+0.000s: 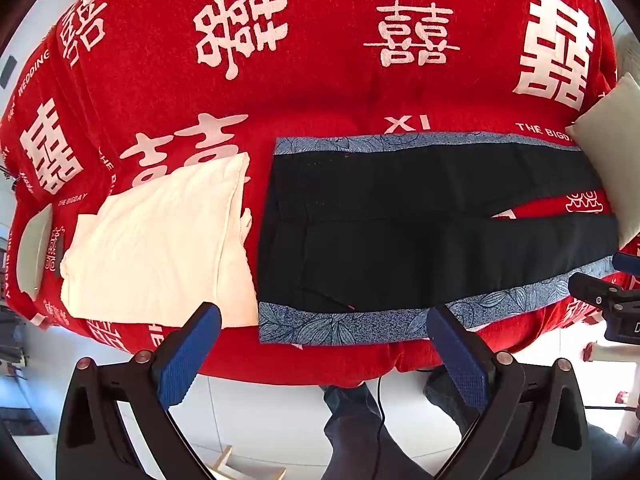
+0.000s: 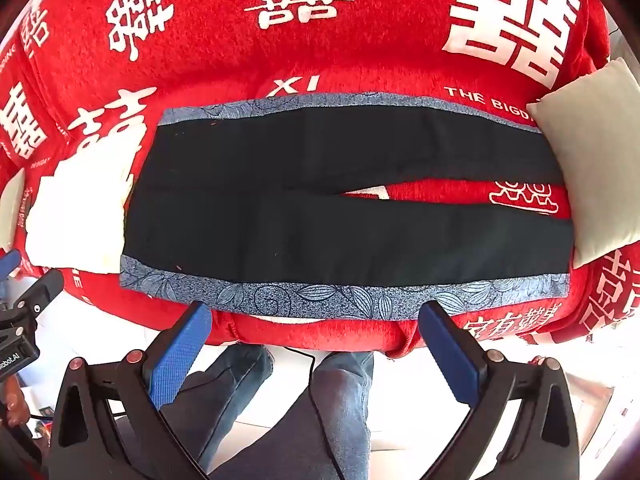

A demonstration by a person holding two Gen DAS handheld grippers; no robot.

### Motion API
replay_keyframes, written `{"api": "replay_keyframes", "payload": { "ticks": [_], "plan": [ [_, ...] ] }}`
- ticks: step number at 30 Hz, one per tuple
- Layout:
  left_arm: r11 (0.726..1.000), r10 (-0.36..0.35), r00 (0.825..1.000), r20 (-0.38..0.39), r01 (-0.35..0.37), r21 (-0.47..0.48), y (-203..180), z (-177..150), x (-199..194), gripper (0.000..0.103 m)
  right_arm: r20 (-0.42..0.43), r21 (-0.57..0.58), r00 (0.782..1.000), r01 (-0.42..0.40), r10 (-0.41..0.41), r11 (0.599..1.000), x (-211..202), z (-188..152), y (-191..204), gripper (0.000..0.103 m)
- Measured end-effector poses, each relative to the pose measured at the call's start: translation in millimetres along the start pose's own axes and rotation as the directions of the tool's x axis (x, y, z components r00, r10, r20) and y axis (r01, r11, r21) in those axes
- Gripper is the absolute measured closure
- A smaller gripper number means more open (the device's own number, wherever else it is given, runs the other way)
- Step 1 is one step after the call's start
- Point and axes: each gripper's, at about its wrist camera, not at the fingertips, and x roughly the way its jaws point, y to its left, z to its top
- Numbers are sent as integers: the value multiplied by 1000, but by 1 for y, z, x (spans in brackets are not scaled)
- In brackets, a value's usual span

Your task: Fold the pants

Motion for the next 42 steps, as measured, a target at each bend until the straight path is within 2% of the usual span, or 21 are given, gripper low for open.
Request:
{"api": "replay_keyframes", "payload": {
  "ticks": [42],
  "plan": [
    [1000, 8, 1000, 3, -8, 28, -10, 5, -1, 0, -3, 5, 1000, 13, -13, 1000, -2, 4, -7, 0]
  ]
}}
